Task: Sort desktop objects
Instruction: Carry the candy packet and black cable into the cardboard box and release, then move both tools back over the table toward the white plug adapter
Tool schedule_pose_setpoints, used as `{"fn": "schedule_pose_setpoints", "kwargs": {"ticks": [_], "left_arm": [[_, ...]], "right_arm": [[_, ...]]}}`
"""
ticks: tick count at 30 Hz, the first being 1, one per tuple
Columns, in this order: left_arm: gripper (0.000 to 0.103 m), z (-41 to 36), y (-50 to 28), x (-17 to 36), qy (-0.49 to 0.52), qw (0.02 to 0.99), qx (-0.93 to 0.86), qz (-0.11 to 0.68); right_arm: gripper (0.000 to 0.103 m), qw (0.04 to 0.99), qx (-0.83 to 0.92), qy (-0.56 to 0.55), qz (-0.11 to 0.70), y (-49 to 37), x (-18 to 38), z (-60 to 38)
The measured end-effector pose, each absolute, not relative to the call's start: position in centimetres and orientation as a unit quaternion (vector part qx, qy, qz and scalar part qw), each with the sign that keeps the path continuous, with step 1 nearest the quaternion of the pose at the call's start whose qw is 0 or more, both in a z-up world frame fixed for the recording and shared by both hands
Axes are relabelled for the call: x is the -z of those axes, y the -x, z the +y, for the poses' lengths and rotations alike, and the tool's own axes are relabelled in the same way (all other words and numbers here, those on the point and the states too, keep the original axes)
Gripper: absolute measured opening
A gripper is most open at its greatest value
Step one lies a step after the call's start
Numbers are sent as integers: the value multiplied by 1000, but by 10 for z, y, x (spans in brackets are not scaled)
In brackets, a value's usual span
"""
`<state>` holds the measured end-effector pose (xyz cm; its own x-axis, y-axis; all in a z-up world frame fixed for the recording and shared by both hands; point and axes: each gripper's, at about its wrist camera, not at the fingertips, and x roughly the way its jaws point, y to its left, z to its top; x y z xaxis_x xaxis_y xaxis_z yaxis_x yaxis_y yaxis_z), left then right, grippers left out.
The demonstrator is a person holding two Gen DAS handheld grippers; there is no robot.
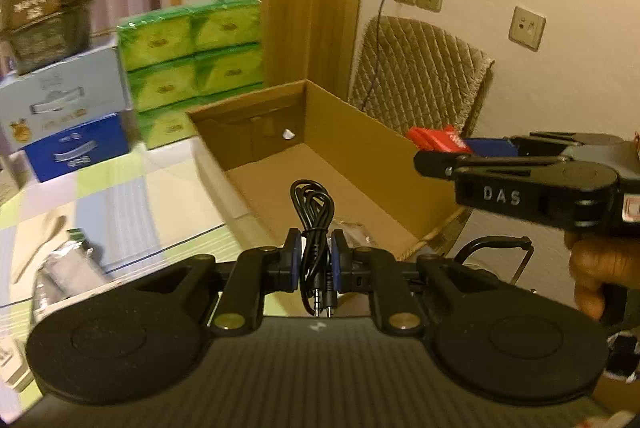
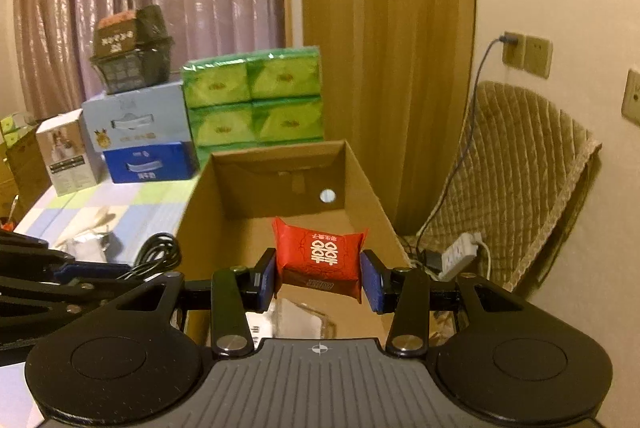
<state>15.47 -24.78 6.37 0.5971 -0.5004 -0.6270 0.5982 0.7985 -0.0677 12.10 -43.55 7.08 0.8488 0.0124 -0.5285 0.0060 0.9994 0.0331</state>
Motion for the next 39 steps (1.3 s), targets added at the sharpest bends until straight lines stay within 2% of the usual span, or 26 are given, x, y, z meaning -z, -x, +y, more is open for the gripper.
{"fn": "schedule_pose_setpoints", "kwargs": {"ticks": [9, 11, 12, 17, 22, 25, 26, 27, 28, 35, 37, 39], "left_arm": [[12, -277, -189, -38, -73, 878, 322, 347], [17, -278, -194, -34, -68, 880, 318, 347], [23, -277, -196, -33, -65, 881, 315, 346], [24, -266, -197, -32, -59, 887, 303, 343], [34, -248, -193, -32, -52, 892, 289, 344], [35, -240, -191, -34, -45, 894, 284, 343], [35, -239, -190, -35, -45, 895, 284, 342], [38, -238, -189, -36, -45, 895, 284, 341], [42, -237, -188, -37, -46, 896, 283, 339], [51, -232, -181, -42, -50, 900, 280, 331], [59, -228, -179, -42, -46, 901, 275, 332], [63, -224, -175, -43, -44, 903, 272, 330]], "right_arm": [[41, 958, 6, -22, 287, -140, -59, -451], [41, 957, 7, -21, 288, -144, -57, -451], [41, 957, 7, -21, 289, -145, -56, -451], [41, 954, 3, -23, 298, -151, -49, -449], [41, 953, -2, -27, 303, -155, -46, -444], [42, 951, -7, -37, 306, -159, -46, -443], [44, 951, -12, -45, 305, -160, -47, -443], [54, 951, -17, -52, 305, -161, -47, -444], [59, 951, -16, -61, 304, -162, -48, -446], [67, 952, 6, -77, 295, -152, -58, -454], [72, 953, 12, -83, 292, -146, -61, -457], [75, 953, 16, -88, 289, -140, -66, -458]]}}
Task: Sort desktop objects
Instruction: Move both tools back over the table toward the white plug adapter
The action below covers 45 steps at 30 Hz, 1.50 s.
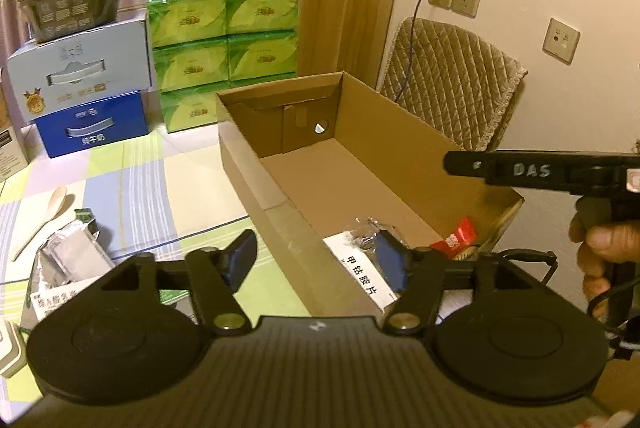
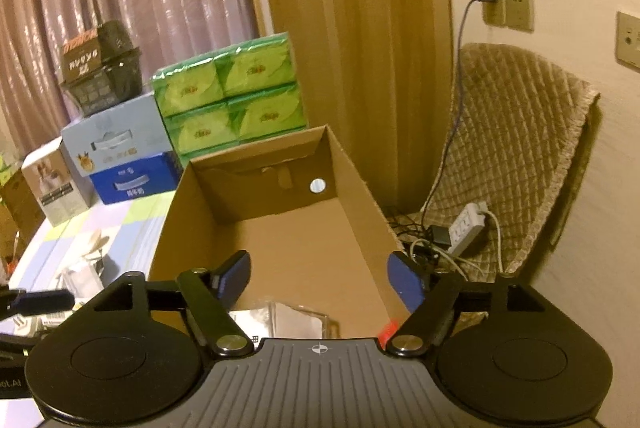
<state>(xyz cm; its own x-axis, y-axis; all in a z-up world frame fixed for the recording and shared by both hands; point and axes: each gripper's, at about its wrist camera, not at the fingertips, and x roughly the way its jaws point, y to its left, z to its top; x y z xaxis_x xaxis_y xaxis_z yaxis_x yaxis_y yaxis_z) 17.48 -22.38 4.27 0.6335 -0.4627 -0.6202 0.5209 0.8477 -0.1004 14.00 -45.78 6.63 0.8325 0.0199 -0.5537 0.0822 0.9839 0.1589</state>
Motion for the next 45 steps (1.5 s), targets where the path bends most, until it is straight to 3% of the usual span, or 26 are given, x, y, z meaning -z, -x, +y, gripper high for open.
{"fn": "schedule_pose_setpoints", "kwargs": {"ticks": [9, 18, 22, 28, 45], "left_arm": [[79, -194, -151, -54, -40, 911, 251, 325], [90, -147, -123, -69, -37, 920, 218, 324], [97, -123, -114, -74, -35, 926, 197, 320], [102, -83, -102, -76, -32, 932, 162, 322], [102, 8, -79, -48, -22, 933, 78, 352]], "right_arm": [[84, 958, 0, -80, 274, -116, -92, -434], [101, 961, -55, -45, 267, -97, -102, -375], [101, 959, -78, -37, 269, -91, -104, -350], [101, 955, -108, -30, 274, -88, -103, -318], [101, 938, -153, -7, 310, -92, -67, -253]]}}
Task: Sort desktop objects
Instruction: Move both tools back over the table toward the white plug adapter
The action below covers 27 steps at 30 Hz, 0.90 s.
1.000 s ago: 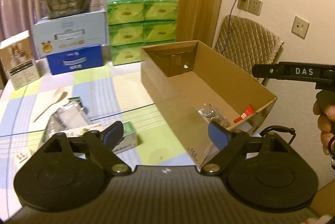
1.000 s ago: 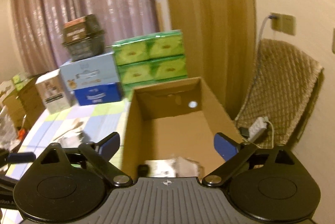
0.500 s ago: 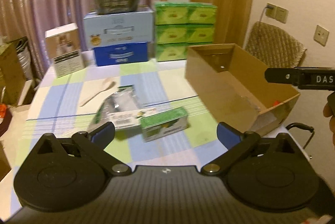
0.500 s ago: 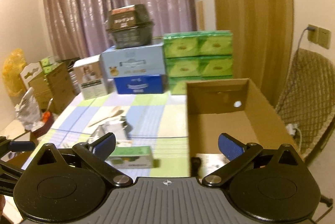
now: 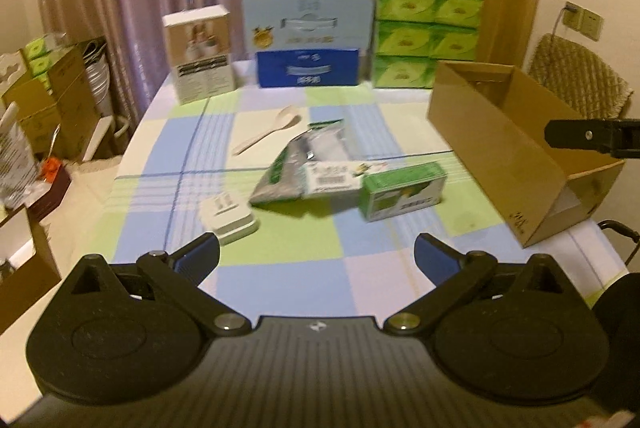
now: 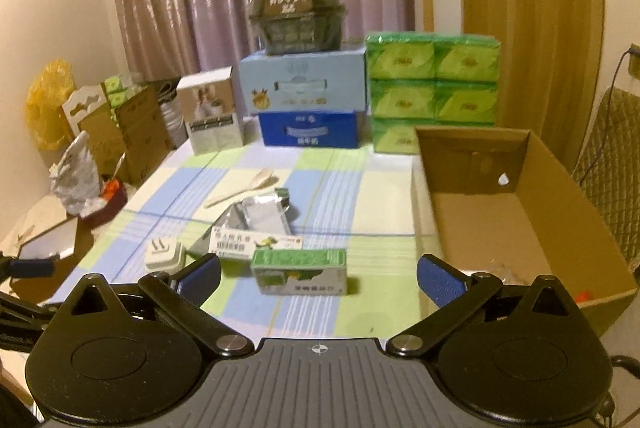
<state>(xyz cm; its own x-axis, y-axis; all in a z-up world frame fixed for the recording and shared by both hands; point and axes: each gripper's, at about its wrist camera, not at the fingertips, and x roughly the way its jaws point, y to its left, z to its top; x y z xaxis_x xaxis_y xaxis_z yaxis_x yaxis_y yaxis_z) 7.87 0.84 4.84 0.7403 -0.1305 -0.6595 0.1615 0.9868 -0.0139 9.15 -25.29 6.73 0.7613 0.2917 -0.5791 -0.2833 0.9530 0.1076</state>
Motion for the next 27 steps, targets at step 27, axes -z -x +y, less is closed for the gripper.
{"fn": "schedule_pose_setpoints", "kwargs": {"ticks": [27], "left_arm": [[102, 67, -132, 16, -31, 917, 35, 396]], "right_arm": [[101, 910, -161, 8, 381, -147, 21, -212]]}}
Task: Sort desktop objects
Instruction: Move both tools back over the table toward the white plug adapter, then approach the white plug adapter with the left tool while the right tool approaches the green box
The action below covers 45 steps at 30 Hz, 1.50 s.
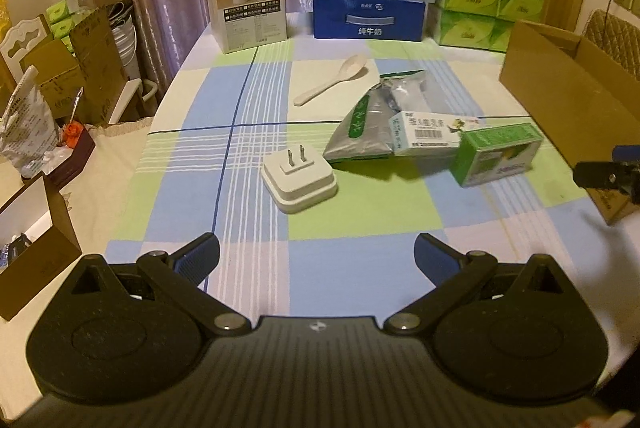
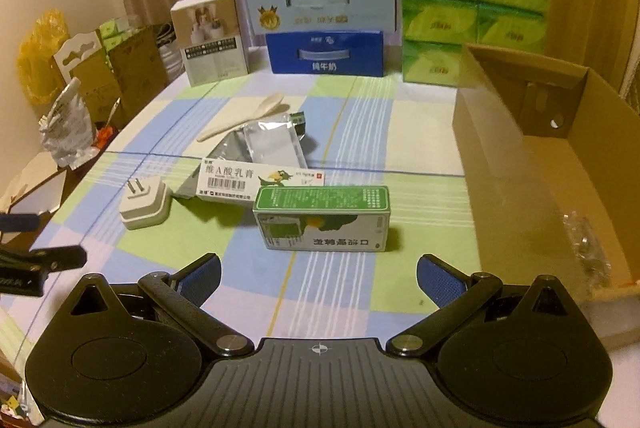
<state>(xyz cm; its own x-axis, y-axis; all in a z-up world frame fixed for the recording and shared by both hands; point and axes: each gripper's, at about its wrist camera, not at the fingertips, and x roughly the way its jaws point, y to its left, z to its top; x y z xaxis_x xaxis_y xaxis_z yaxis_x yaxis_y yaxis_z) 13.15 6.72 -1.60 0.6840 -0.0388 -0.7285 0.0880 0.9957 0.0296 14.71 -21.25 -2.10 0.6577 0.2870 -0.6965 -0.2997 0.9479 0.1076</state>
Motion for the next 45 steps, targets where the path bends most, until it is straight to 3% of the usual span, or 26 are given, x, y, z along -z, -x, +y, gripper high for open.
{"fn": "schedule_pose_setpoints", "kwargs": {"ticks": [27, 32, 34, 36, 45], "left_arm": [[101, 79, -250, 79, 4, 912, 3, 410], [87, 81, -257, 84, 2, 909, 4, 416], [74, 82, -259, 87, 4, 907, 5, 421], [67, 82, -259, 88, 6, 905, 6, 425], [64, 67, -230, 82, -4, 896, 48, 442]], "right_arm": [[101, 899, -160, 25, 407, -206, 61, -192], [101, 902, -155, 33, 403, -210, 63, -189], [101, 901, -154, 34, 405, -211, 64, -189], [101, 900, -153, 32, 407, -211, 65, -190], [101, 902, -143, 19, 406, -210, 61, -197]]}}
